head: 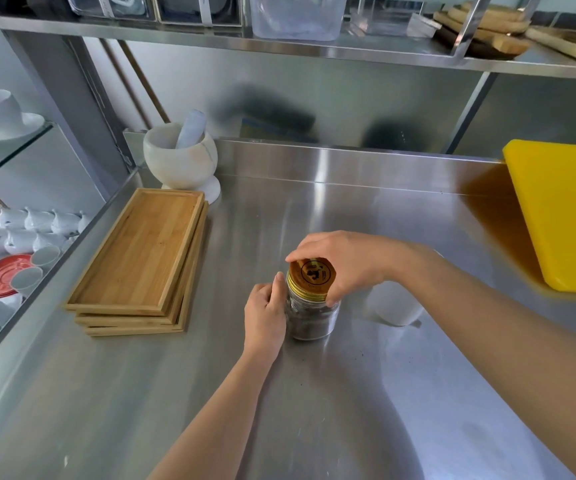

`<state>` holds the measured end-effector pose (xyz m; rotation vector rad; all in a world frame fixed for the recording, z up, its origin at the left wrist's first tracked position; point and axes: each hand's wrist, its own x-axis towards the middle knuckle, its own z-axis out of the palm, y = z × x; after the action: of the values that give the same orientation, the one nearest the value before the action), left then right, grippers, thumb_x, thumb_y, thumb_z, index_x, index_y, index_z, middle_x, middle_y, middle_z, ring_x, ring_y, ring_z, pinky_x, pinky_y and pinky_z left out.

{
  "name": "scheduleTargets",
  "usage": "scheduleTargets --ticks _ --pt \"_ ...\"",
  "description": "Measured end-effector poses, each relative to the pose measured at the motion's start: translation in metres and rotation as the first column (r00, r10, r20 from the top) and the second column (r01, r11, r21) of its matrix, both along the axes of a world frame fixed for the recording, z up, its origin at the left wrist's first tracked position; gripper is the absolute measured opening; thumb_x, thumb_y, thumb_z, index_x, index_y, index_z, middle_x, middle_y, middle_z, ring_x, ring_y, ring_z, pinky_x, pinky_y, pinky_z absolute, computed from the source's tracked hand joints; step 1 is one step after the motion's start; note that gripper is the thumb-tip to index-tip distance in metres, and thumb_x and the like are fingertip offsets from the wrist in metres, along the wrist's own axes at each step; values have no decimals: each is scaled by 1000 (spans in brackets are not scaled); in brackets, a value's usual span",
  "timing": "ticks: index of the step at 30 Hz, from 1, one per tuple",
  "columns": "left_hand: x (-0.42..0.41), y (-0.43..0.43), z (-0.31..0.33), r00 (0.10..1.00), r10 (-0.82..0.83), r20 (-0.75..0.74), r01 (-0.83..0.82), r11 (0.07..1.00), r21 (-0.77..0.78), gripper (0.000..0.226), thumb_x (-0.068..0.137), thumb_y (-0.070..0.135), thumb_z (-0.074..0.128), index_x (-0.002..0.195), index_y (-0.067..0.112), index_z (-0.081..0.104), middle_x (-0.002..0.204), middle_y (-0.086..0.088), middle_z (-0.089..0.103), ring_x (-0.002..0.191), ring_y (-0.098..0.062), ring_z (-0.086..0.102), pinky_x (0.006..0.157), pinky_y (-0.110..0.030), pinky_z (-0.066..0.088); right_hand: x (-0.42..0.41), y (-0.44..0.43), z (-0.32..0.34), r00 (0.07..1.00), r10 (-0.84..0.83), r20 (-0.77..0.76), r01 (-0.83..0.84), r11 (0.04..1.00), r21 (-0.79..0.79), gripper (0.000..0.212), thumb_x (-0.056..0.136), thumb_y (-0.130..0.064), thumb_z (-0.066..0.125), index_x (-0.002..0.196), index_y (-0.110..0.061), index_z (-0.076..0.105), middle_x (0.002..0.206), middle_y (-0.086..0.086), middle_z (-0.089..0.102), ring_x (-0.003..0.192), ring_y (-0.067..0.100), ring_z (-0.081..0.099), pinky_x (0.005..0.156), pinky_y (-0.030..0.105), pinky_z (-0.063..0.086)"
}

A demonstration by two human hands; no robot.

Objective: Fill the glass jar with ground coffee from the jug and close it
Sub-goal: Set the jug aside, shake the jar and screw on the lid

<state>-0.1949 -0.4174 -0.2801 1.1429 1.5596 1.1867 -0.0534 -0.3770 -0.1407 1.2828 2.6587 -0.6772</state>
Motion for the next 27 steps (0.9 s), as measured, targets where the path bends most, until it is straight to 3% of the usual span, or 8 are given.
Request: scheduleTargets --ticks 2,6,11,18,21,23,25,27 --pt "1 -1 2 1000 -7 -12 7 1000 -3 53 95 45 42 62 4 53 68 2 47 60 -9 44 56 -26 32 -1 1 1 999 20 26 -20 1000 0 79 63 -19 81 131 -26 42 125 -4 46 112 15 44 88 29 44" --pt "1 -3 9 999 -12 -37 12 1000 -9 50 95 44 42 50 20 41 61 5 41 55 -10 39 52 -25 27 -2 1 5 999 37 31 -36 999 -29 74 62 -14 81 124 -29 44 120 -4 48 110 17 45 87 39 49" --pt "1 -4 12 998 -8 -60 9 1000 6 52 95 42 43 48 21 33 55 6 36 52 -10 34 46 -20 27 0 0 6 999 46 17 -46 998 -31 72 62 -12 81 122 -30 45 118 -8 47 108 15 45 87 38 50" --pt "0 -3 15 997 -30 -71 29 1000 -11 53 94 43 43 47 20 34 55 4 38 51 -11 35 48 -25 24 -8 3 9 983 73 167 -74 997 -3 76 65 -16 80 130 -26 42 124 -2 47 111 20 46 86 38 49" --pt "1 -4 17 998 -15 -68 15 1000 7 53 95 41 44 45 24 36 53 5 38 51 -12 36 44 -17 30 -9 2 8 985 67 157 -68 998 1 75 62 -19 82 127 -27 44 120 0 48 108 21 47 84 40 51" --pt "2 -4 17 998 -6 -66 7 1000 16 54 95 40 44 44 25 36 54 5 39 51 -12 37 44 -13 31 -8 1 7 987 53 151 -58 998 27 74 60 -25 83 123 -27 46 114 -1 49 102 20 49 80 39 51" --pt "1 -4 17 998 -14 -65 15 1000 15 54 95 40 44 44 25 36 55 5 39 52 -11 36 45 -18 30 -7 1 7 985 17 173 -30 997 74 71 57 -40 83 118 -25 49 104 -2 51 92 18 50 70 32 49" --pt "1 -4 17 997 -25 -72 26 1000 8 53 95 41 43 45 23 37 55 4 39 52 -11 36 48 -24 26 -8 1 5 978 -42 203 11 988 152 62 54 -62 74 98 -24 54 87 -5 52 77 16 52 57 27 42"
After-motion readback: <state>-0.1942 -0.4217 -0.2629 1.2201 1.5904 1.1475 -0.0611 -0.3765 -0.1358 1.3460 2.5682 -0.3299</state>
